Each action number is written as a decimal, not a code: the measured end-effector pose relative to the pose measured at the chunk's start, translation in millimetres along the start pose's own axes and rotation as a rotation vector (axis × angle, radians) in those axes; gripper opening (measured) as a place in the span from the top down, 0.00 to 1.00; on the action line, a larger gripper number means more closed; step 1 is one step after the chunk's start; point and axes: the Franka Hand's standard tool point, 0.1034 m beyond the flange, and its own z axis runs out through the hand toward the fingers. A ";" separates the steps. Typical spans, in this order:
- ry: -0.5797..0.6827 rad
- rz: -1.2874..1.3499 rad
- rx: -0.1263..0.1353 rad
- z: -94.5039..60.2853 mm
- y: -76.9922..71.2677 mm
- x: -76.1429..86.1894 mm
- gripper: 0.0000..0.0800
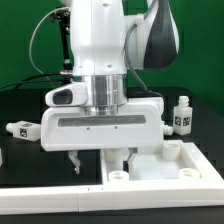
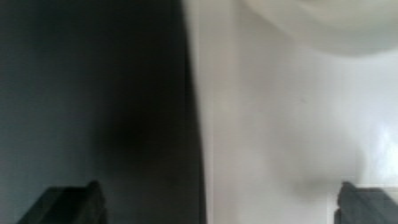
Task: Assemble one leg
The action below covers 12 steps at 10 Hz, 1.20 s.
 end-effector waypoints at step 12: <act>-0.066 -0.741 0.012 -76.7 36.7 -47.3 0.19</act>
Offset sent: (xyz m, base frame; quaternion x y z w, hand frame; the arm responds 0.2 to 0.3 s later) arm -0.0446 -0.0190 0.0789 -0.0110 -0.0638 -0.2219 0.9729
